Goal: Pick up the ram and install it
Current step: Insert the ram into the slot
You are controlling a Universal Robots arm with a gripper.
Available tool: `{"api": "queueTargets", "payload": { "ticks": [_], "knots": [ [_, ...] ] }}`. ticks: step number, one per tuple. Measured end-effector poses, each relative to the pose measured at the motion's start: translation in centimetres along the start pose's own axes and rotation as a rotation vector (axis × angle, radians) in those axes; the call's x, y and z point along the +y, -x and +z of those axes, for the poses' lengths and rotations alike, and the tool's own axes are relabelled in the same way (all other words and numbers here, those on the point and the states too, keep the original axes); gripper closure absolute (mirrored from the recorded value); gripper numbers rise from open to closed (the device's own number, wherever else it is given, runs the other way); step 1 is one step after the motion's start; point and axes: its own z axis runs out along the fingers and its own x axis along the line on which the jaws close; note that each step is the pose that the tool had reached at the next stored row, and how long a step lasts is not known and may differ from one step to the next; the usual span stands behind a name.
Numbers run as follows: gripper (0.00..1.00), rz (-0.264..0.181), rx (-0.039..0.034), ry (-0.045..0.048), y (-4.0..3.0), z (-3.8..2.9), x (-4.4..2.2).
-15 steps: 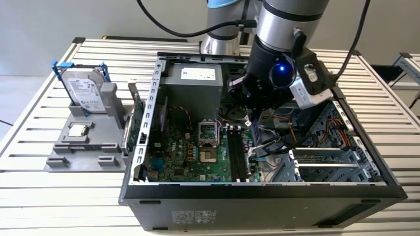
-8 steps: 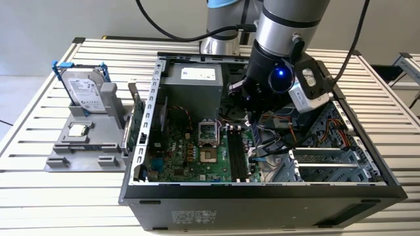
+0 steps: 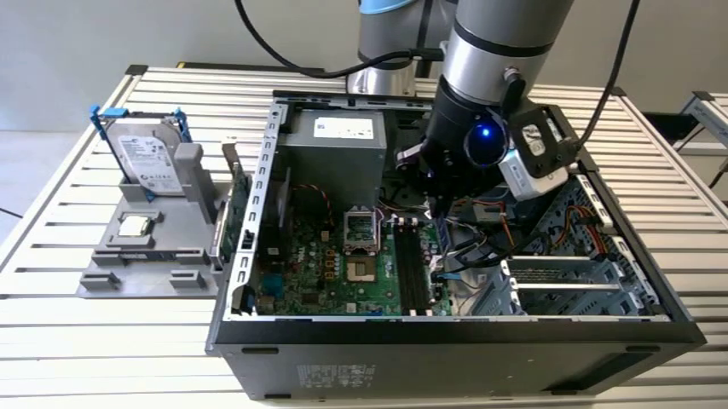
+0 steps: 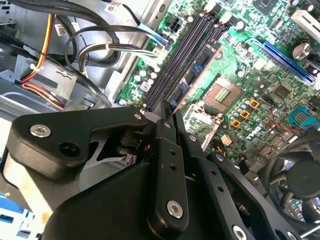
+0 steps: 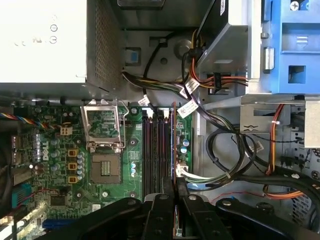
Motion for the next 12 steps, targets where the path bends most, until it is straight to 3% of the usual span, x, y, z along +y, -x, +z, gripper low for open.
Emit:
{"api": "queueTargets", "payload": {
  "ticks": [12],
  "knots": [
    [1.00,0.000,0.0000,0.0000,0.08,1.03,-0.07]
  ]
}}
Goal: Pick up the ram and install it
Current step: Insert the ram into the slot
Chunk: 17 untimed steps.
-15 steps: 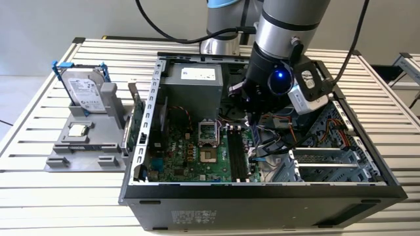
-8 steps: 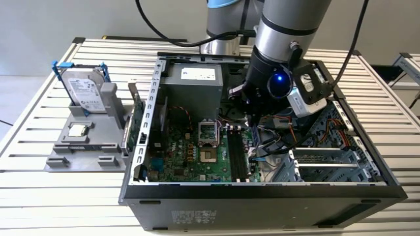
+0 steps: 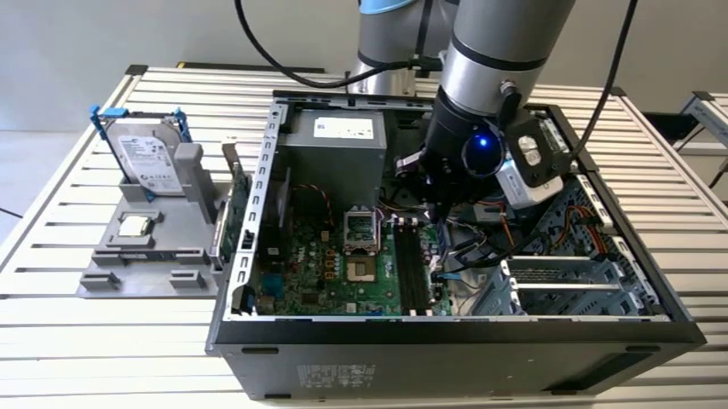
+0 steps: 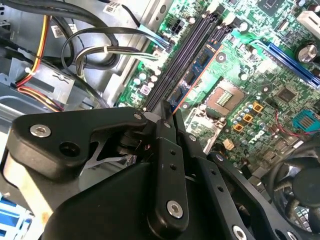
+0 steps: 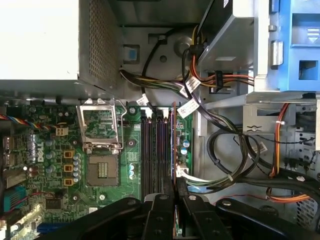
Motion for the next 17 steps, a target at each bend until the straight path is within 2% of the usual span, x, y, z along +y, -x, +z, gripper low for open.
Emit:
{"api": "queueTargets", "payload": {
  "ticks": [17],
  "knots": [
    [1.00,0.000,0.0010,-0.0002,0.09,1.41,-0.25]
  ]
}}
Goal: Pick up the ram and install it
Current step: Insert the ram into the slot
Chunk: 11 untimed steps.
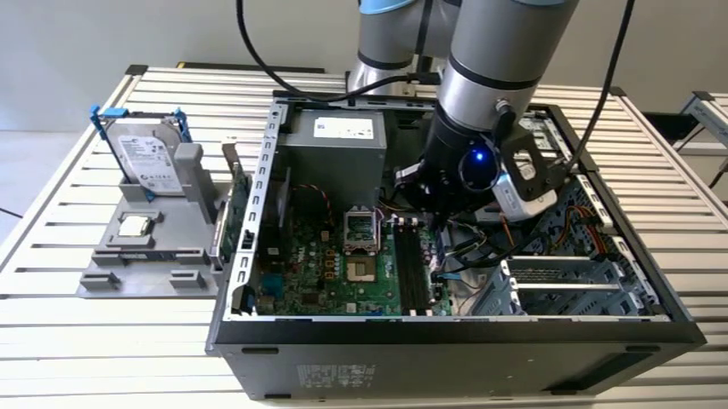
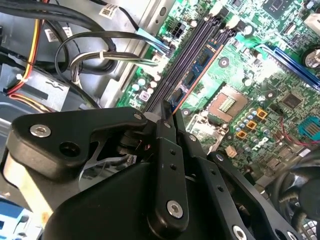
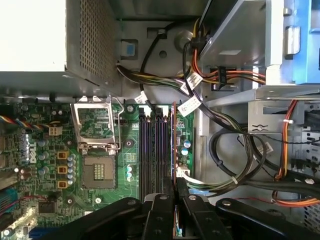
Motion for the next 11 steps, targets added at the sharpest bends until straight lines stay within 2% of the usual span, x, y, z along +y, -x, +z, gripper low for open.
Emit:
{"api": "queueTargets", "payload": {
  "ticks": [8,11],
  "knots": [
    [1.00,0.000,0.0006,0.0001,0.04,0.67,-0.12],
    [1.00,0.000,0.0006,0.0001,0.05,1.17,-0.13]
  ]
}}
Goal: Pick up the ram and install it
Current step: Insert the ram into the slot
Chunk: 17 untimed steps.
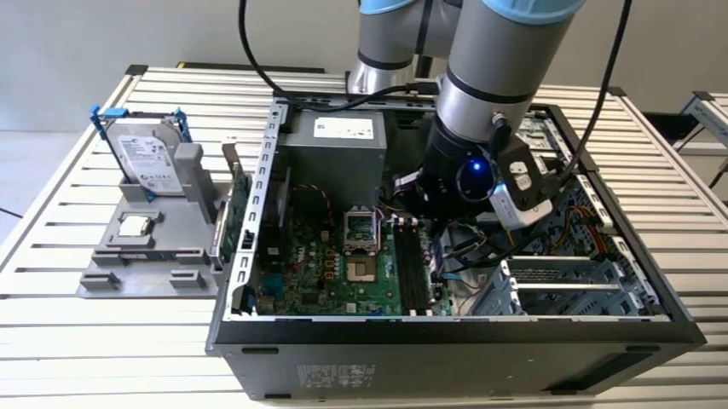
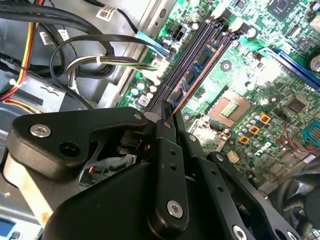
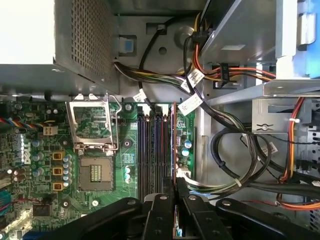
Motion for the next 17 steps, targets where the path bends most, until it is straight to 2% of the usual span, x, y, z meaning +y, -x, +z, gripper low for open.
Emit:
{"api": "queueTargets", "payload": {
  "ticks": [17],
  "knots": [
    [1.00,0.000,0.0001,-0.0002,0.00,1.68,-0.15]
  ]
}}
